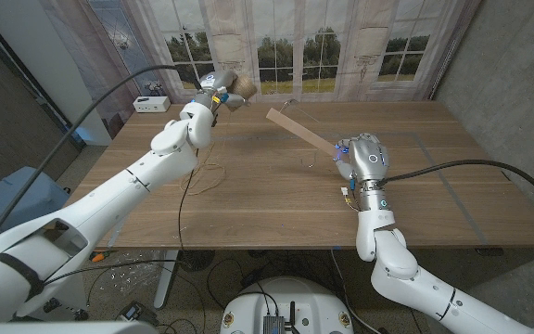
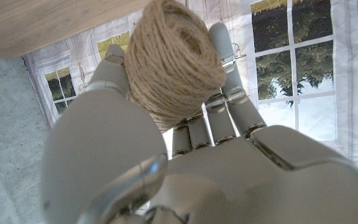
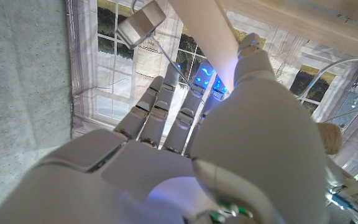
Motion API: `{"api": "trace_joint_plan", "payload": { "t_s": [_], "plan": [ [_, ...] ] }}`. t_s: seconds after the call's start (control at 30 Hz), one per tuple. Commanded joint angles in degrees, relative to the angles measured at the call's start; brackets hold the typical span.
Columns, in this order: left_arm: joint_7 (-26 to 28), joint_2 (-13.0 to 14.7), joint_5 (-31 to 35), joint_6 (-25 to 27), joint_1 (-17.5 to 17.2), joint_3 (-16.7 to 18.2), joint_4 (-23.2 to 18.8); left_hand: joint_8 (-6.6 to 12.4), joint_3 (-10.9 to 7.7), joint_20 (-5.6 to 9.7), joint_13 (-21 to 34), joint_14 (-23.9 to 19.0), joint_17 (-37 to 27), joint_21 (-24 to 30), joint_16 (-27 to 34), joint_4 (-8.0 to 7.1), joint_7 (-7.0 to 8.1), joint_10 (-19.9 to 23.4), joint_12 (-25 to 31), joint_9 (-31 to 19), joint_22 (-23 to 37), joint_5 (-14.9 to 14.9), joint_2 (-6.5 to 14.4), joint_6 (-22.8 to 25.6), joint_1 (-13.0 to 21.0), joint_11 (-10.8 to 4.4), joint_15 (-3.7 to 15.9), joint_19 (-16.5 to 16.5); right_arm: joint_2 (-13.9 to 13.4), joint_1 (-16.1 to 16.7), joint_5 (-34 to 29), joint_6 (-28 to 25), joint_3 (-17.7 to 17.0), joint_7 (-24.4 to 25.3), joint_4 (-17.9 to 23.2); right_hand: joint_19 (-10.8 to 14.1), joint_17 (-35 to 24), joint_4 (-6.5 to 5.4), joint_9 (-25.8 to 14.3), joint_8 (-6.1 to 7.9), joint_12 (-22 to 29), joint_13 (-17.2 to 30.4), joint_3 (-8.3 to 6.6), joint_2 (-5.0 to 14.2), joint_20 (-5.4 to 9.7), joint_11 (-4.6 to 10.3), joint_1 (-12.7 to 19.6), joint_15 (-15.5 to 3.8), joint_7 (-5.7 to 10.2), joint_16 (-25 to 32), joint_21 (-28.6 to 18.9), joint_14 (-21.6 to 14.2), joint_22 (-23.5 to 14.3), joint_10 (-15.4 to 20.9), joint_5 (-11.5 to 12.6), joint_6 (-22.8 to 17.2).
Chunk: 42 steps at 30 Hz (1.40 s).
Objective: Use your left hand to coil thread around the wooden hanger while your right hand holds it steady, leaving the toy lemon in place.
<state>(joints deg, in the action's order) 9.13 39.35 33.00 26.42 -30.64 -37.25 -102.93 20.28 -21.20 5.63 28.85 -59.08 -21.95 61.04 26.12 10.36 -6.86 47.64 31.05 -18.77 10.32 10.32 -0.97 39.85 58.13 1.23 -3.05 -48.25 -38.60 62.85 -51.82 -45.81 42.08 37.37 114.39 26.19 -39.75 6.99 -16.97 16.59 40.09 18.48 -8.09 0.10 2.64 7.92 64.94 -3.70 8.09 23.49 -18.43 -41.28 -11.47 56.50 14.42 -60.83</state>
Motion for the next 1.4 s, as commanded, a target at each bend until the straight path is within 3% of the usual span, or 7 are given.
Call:
{"api": "trace_joint_plan", "payload": {
  "t_s": [0.03,0.33,0.8,1.4],
  "plan": [
    [0.67,0.28,-1.13,-1.51,2.40,1.26,-1.71,0.10,-7.70,1.50,5.46,-12.61,-0.31,0.42,-0.30,-2.62,3.76,7.54,5.38,-0.10,0.03,-0.19,10.23,12.26,8.61,-7.80,15.71,0.24,0.13,-1.30,-3.02,0.15,1.90,-3.65,-2.28,-0.21,-0.24,-0.19,0.00,0.40,0.24,9.70,0.11,8.94,2.05,0.75,8.74,-9.98,-0.47,-0.35,-0.33,-1.08,-0.05,1.09,0.37,-1.71],
    [-0.99,-0.75,-1.23,-2.90,5.86,0.41,-0.85,-0.09,-8.05,1.79,5.86,-12.79,-0.43,0.63,-0.60,-2.54,3.78,7.55,5.71,-0.18,0.00,-0.19,10.14,12.31,8.45,-8.07,15.80,0.13,0.29,-3.19,-5.29,3.13,3.69,-4.69,-3.79,-0.19,-0.65,-0.13,0.18,0.27,0.17,9.24,0.22,8.87,1.90,0.59,8.92,-10.01,-0.61,-0.64,-0.47,-1.29,-0.04,1.33,0.41,-1.83],
    [-2.10,-4.51,-0.26,-7.49,12.21,-2.78,3.83,-0.38,-8.67,2.22,5.78,-13.09,-0.59,0.95,-1.16,-2.42,3.77,7.23,5.68,-0.35,-0.06,-0.20,9.97,12.43,8.14,-8.11,15.86,0.00,0.83,-6.68,-8.78,7.71,5.60,-7.86,-6.27,-0.24,-1.26,-0.11,0.37,0.10,0.32,9.12,0.35,8.89,1.82,0.65,9.14,-10.02,-0.59,-1.14,-0.64,-1.58,-0.02,1.46,0.46,-1.97],
    [-1.69,-8.48,-1.64,-14.96,16.36,-4.26,7.24,-0.73,-9.47,2.91,5.46,-13.59,-0.45,1.43,-2.00,-2.27,3.71,7.21,5.62,-0.66,-0.14,-0.23,9.81,12.54,7.74,-8.48,15.94,-0.60,3.26,-11.97,-11.72,12.42,7.44,-10.82,-10.64,-0.34,-1.93,-0.01,0.72,-0.08,0.52,8.86,0.51,8.79,1.60,0.44,9.44,-9.99,-0.98,-1.74,-0.79,-1.91,0.02,1.86,0.55,-2.30]
  ]
}}
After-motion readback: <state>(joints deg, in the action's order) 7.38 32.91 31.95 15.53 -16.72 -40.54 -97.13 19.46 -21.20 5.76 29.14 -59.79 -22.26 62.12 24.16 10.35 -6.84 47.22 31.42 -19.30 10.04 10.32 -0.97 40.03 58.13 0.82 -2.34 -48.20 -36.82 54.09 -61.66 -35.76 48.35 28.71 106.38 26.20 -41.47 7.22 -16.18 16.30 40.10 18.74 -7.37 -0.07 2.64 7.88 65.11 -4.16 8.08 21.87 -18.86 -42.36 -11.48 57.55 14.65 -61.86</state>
